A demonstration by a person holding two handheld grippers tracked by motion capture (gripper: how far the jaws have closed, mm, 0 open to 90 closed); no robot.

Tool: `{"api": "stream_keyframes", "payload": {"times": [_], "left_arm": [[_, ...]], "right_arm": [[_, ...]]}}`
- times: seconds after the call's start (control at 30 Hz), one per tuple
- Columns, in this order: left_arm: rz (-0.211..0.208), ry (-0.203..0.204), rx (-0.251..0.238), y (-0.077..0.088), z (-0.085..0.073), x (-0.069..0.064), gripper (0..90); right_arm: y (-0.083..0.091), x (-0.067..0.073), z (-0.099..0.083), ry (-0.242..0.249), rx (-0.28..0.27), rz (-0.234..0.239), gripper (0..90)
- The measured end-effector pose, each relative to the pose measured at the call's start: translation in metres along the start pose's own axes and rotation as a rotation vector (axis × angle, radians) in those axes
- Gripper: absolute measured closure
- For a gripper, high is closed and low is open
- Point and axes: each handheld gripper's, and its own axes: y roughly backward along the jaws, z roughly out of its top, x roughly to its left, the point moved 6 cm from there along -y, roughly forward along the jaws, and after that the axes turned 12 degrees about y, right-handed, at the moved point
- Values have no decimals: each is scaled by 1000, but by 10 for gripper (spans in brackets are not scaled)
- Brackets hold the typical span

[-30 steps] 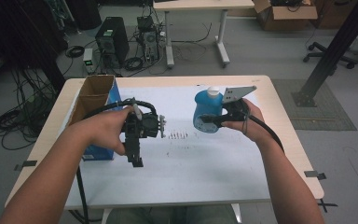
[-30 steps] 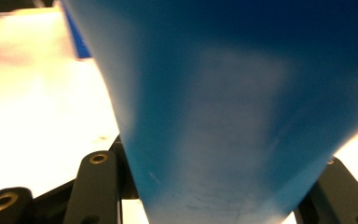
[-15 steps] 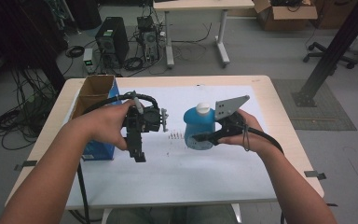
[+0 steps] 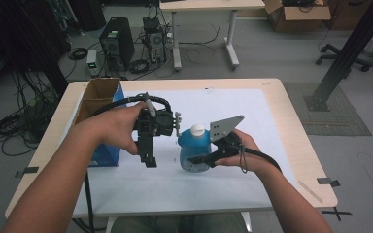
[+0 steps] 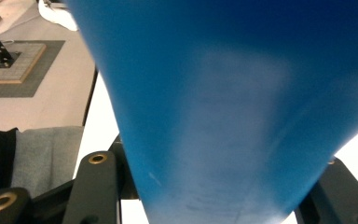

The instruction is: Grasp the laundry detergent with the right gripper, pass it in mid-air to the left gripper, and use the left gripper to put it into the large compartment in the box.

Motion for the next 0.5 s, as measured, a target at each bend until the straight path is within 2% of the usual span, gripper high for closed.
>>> {"api": "stream_keyframes", "payload": {"times": [0.5], "left_arm": [[10,-5,-1,1,6,-3,2]], "right_arm": [[-40,13,10,-6,-25,33,457]]}}
